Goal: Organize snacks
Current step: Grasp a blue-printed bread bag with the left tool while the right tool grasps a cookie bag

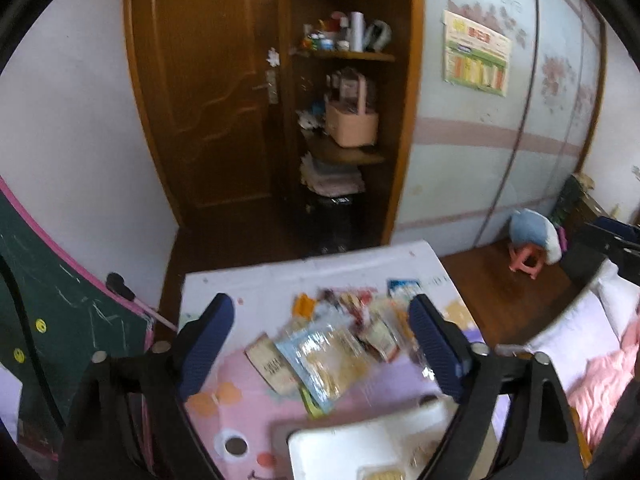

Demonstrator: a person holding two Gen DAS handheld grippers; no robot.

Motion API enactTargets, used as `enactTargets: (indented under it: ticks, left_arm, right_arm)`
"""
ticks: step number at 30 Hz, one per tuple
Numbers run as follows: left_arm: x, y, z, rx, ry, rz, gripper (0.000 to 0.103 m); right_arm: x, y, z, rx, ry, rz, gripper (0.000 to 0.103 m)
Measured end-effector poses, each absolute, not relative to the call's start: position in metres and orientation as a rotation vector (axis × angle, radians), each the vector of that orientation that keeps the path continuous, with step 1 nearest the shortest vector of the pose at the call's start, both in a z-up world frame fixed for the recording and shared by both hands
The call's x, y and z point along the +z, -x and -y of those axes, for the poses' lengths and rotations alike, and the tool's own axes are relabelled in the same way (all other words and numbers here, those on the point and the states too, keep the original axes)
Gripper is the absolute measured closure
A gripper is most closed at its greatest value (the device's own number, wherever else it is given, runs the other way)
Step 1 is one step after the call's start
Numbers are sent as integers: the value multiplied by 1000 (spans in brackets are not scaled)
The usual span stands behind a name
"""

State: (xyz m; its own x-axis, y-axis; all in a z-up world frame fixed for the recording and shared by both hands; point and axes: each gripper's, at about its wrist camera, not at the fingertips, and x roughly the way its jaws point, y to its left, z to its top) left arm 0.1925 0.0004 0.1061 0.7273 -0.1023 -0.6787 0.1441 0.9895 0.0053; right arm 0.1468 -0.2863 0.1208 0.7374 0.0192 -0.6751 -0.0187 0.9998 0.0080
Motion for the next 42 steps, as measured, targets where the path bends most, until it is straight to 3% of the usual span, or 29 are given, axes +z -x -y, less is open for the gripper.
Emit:
enactTargets:
  ticks: [2,15,22,33,42]
  left_arm:
    - [96,-212,0,-126,-66,-753,7]
    - [-108,-302,-11,-112,21,-1113,7]
    - [-195,-312,-12,-78,66,-1280,7]
    - [-238,-319,-5,-52,181,-1365,7]
    - [-247,-337,8,9,288,-1424,1]
  right_arm:
    - [110,-164,288,20,-13,-751,30]
    - [-113,-254,269,109,-17,-1217,30]
    - [-189,-258,255,123,-5,-1368,30]
    - [-239,-268,244,168,-46,-1478,31]
    - [-246,-259,228,209,-11,-1488,46]
